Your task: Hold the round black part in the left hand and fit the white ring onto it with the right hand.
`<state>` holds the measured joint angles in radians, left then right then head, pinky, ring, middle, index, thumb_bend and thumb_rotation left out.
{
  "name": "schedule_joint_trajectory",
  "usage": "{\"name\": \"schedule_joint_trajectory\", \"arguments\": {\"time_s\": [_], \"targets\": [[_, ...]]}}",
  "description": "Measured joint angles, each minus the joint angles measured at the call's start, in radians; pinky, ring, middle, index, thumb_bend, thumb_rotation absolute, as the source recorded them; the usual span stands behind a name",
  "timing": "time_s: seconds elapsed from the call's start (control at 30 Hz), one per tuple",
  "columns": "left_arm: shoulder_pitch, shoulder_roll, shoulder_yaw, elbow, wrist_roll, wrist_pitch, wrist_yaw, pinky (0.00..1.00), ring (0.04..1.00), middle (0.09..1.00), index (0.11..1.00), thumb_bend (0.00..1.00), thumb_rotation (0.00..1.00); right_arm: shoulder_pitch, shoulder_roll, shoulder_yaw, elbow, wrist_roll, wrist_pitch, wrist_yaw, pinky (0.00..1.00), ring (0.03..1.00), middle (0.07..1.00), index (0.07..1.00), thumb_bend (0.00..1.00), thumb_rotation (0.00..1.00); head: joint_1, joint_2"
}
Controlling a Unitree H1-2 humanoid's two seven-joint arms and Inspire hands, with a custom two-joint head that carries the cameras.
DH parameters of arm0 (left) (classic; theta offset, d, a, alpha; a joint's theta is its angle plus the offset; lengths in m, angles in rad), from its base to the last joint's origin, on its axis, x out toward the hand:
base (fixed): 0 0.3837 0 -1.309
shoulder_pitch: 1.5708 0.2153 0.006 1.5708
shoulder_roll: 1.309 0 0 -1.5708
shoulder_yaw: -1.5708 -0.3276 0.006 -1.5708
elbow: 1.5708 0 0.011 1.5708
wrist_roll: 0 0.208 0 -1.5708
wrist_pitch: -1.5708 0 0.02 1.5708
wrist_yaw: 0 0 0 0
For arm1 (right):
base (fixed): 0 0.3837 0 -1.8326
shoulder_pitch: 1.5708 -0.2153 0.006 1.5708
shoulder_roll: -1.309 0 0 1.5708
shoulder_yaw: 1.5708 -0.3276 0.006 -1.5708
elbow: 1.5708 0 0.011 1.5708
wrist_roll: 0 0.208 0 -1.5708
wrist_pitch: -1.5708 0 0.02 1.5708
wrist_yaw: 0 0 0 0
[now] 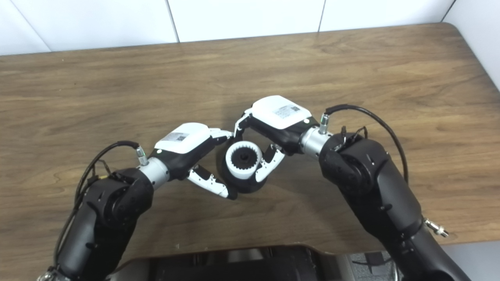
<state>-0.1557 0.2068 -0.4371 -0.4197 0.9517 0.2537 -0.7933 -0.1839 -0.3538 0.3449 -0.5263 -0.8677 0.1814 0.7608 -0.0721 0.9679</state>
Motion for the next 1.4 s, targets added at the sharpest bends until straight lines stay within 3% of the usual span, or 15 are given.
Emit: {"name": "schedule_joint_trajectory", "arguments": {"time_s": [0.5, 0.7, 1.0, 1.27, 1.37, 1.4], "targets": [[0.01, 0.002, 0.012, -0.008, 0.012, 0.009, 0.013, 0.96, 0.916, 0.901, 0.894, 1.0, 0.5, -0.004, 0.0, -0.029, -0.001, 0.042, 0.031, 0.008, 0.9, 0.888, 0.786, 0.677, 1.0, 0.36, 0.003, -0.026], [0.013, 0.025, 0.059, -0.02, -0.012, 0.011, 0.009, 0.98, 0.927, 0.912, 0.916, 1.0, 0.53, -0.029, -0.005, -0.059, -0.054, 0.057, 0.06, 0.03, 0.89, 0.898, 0.806, 0.709, 1.0, 0.38, 0.006, -0.049], [0.01, 0.062, 0.141, -0.105, -0.055, 0.052, 0.0, 0.94, 0.947, 0.929, 0.929, 1.0, 0.54, -0.059, -0.014, -0.097, -0.115, 0.088, 0.112, 0.085, 0.86, 0.895, 0.814, 0.712, 1.0, 0.36, 0.009, -0.081], [-0.015, 0.089, 0.199, -0.16, -0.08, 0.095, -0.041, 0.8, 0.915, 0.917, 0.916, 1.0, 0.55, -0.064, -0.04, -0.135, -0.136, 0.12, 0.16, 0.11, 0.87, 0.894, 0.818, 0.72, 1.0, 0.37, 0.008, -0.097], [-0.007, 0.097, 0.24, -0.16, -0.109, 0.092, -0.003, 0.71, 0.86, 0.877, 0.892, 1.0, 0.57, -0.063, -0.041, -0.161, -0.157, 0.153, 0.189, 0.11, 0.81, 0.859, 0.802, 0.711, 1.0, 0.38, 0.005, -0.103], [0.001, 0.095, 0.26, -0.16, -0.128, 0.09, 0.027, 0.69, 0.84, 0.868, 0.89, 0.92, 0.57, -0.062, -0.04, -0.174, -0.165, 0.166, 0.208, 0.109, 0.79, 0.852, 0.81, 0.725, 1.0, 0.38, 0.002, -0.109]]}}
